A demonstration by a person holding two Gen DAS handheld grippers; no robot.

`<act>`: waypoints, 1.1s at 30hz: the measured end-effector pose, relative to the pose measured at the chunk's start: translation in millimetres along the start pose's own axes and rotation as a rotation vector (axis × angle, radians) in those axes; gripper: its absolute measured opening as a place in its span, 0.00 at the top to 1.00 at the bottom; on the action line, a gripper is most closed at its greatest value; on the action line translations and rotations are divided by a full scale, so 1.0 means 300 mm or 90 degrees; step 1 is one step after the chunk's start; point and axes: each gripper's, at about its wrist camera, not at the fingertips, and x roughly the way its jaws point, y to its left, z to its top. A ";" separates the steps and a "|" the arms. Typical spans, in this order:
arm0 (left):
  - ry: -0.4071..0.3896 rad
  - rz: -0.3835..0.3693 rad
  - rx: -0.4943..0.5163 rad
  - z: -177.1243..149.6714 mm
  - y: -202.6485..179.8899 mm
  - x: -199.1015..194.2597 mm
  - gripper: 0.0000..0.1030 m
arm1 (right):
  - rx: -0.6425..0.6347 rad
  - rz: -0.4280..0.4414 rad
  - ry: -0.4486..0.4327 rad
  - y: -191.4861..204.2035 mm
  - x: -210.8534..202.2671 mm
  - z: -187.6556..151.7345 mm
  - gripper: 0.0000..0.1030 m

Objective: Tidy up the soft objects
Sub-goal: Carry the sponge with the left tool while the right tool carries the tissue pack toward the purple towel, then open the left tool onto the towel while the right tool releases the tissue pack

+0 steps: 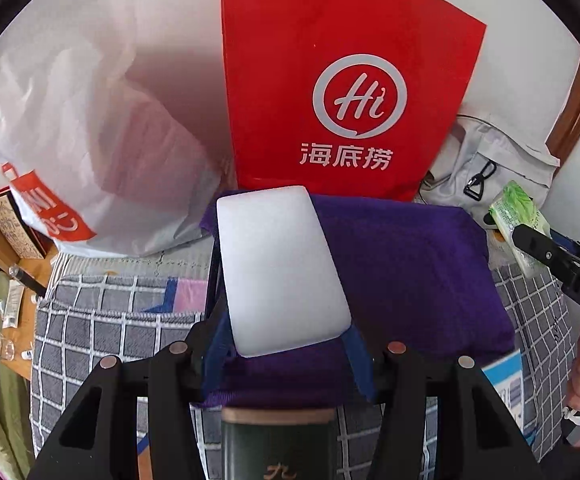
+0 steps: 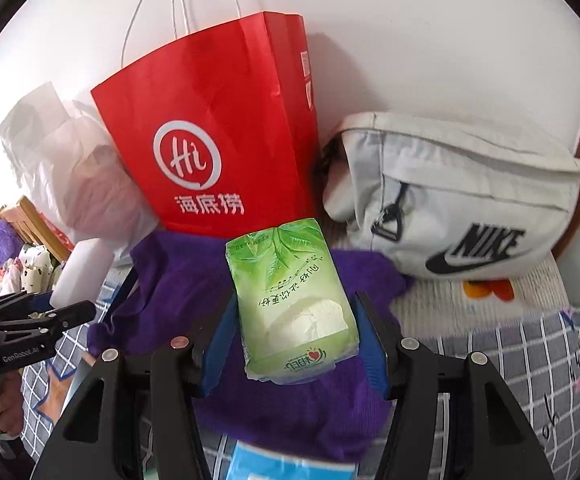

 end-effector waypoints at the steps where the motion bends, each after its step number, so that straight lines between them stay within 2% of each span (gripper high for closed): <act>1: 0.003 0.001 -0.002 0.013 -0.002 0.020 0.50 | -0.001 0.000 0.000 0.000 0.011 0.006 0.45; 6: 0.027 0.003 -0.002 0.051 -0.009 0.116 0.50 | -0.001 0.007 0.023 -0.017 0.111 -0.009 0.45; 9: 0.044 0.002 -0.005 0.060 0.000 0.181 0.50 | -0.005 0.000 0.069 -0.034 0.192 -0.024 0.45; 14: 0.080 -0.026 -0.026 0.069 0.016 0.281 0.50 | 0.004 -0.001 0.107 -0.073 0.274 -0.046 0.45; 16: 0.076 -0.041 -0.021 0.073 0.014 0.298 0.50 | 0.004 0.002 0.121 -0.083 0.300 -0.053 0.45; 24: 0.110 -0.050 -0.027 0.084 0.002 0.381 0.50 | 0.015 0.004 0.144 -0.115 0.368 -0.068 0.44; 33: 0.114 -0.054 -0.041 0.092 0.002 0.409 0.50 | 0.031 0.018 0.152 -0.153 0.398 -0.065 0.44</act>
